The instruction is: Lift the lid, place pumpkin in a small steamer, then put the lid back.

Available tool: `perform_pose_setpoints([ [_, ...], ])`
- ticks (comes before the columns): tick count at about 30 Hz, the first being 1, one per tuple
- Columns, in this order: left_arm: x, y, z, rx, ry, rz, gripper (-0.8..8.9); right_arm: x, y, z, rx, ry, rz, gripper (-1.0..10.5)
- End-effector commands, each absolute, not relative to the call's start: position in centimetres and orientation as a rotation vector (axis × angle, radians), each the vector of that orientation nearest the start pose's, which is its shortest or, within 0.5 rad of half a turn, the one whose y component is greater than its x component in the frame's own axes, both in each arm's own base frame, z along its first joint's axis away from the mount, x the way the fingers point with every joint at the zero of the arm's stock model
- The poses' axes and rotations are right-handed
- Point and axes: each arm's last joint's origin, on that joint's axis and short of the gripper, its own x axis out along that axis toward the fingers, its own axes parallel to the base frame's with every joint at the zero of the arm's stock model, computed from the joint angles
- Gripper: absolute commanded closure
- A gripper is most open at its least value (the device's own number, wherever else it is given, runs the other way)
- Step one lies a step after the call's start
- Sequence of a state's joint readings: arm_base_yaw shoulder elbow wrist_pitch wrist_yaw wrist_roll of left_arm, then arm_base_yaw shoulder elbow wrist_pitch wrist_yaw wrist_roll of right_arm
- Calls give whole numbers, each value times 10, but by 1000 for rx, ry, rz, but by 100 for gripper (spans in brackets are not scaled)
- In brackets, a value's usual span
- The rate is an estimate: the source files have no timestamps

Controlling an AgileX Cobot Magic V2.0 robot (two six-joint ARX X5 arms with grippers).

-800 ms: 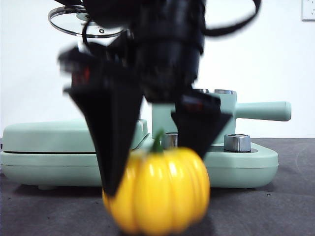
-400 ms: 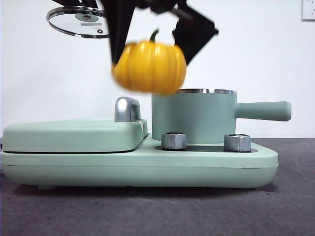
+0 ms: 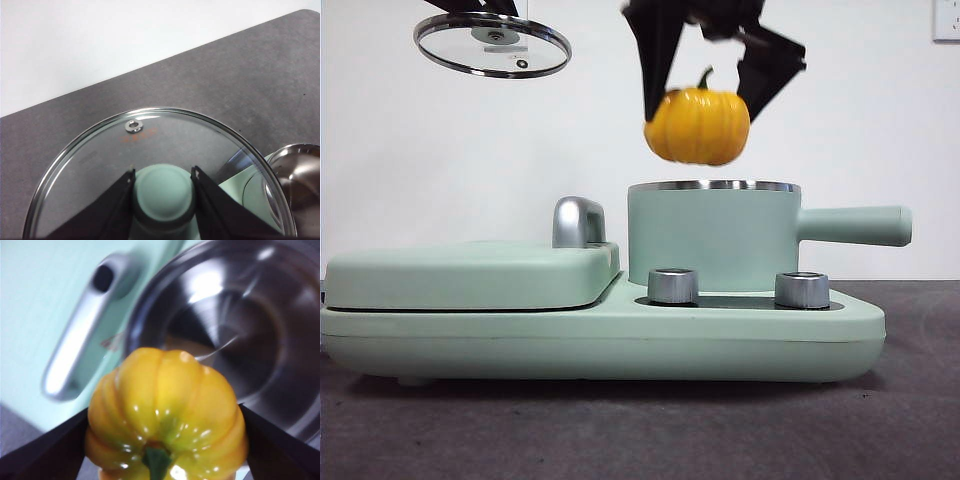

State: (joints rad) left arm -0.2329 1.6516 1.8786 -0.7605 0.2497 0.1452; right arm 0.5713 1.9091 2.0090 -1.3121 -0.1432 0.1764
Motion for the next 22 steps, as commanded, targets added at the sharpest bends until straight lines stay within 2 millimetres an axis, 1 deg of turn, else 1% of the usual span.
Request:
perform_pose_setpoints([
  [1, 333, -87, 448, 130, 430, -512, 697, 334, 210, 341, -126, 1243, 533, 620],
  [4, 333, -87, 448, 130, 431, -512, 697, 351, 207, 330, -127, 1257, 516, 620],
  [6, 333, -87, 448, 130, 431, -512, 697, 360, 206, 319, -127, 1278, 502, 620],
  [10, 333, -87, 448, 130, 429, -512, 697, 372, 208, 299, -140, 1322, 488, 620],
  [16, 333, -87, 448, 127, 429, -511, 698, 383, 215, 274, -180, 1350, 469, 620],
  [19, 333, -87, 448, 127, 430, -511, 701, 386, 217, 266, -204, 1363, 446, 620],
  [22, 333, -87, 448, 127, 430, -511, 701, 387, 218, 262, -223, 1362, 426, 620],
])
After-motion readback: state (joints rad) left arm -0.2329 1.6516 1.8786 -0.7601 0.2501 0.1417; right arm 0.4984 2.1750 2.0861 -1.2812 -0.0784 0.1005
